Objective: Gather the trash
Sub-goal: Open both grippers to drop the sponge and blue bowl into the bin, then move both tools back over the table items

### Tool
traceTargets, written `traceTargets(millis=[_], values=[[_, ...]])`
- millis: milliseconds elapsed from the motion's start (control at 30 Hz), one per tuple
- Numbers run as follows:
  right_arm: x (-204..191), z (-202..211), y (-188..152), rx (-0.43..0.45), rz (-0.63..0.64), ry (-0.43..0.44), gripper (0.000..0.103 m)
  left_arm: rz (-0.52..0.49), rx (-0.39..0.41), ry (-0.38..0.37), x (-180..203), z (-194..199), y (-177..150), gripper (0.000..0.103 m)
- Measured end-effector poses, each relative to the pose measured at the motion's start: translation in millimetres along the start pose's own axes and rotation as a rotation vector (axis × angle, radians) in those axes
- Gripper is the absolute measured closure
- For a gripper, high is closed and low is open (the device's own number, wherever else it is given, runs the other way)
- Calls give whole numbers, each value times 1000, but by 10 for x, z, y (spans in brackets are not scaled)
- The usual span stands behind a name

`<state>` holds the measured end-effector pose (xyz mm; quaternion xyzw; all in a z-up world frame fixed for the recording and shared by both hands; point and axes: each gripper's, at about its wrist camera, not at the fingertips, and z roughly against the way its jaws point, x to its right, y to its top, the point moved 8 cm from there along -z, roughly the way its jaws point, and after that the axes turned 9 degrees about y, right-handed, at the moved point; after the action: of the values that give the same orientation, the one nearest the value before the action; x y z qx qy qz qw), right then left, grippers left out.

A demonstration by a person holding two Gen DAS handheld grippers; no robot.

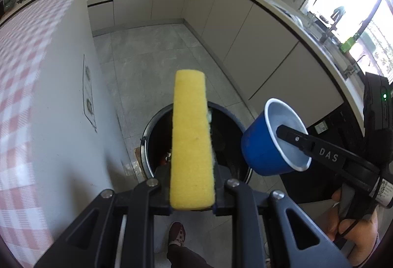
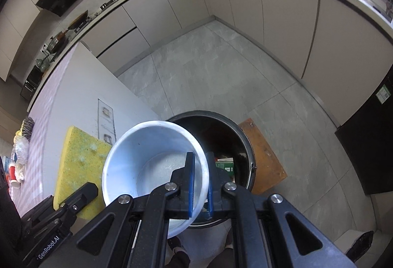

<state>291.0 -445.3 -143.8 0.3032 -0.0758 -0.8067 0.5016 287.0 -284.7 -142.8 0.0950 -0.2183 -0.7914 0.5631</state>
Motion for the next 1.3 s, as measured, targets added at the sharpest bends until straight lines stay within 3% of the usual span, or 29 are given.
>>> traceTargets(millis=[533, 567, 633, 667, 700, 967, 1300], values=[[260, -748, 67, -101, 40, 7, 93, 73, -123, 67, 10, -557, -230, 78], [268, -793, 74, -107, 41, 13, 91, 79, -128, 67, 6, -580, -243, 75], [290, -877, 81, -123, 38, 22, 75, 92, -141, 68, 1, -630, -270, 62], [302, -914, 91, -128, 37, 23, 59, 96, -142, 74, -10, -647, -270, 54], [314, -931, 105, -127, 39, 24, 54, 96, -137, 85, -17, -641, -271, 50], [257, -725, 215, -85, 69, 9, 54, 92, -75, 118, -40, -327, -117, 50], [-10, -174, 268, -71, 96, 16, 52, 92, -11, 73, -68, 305, 78, 50]])
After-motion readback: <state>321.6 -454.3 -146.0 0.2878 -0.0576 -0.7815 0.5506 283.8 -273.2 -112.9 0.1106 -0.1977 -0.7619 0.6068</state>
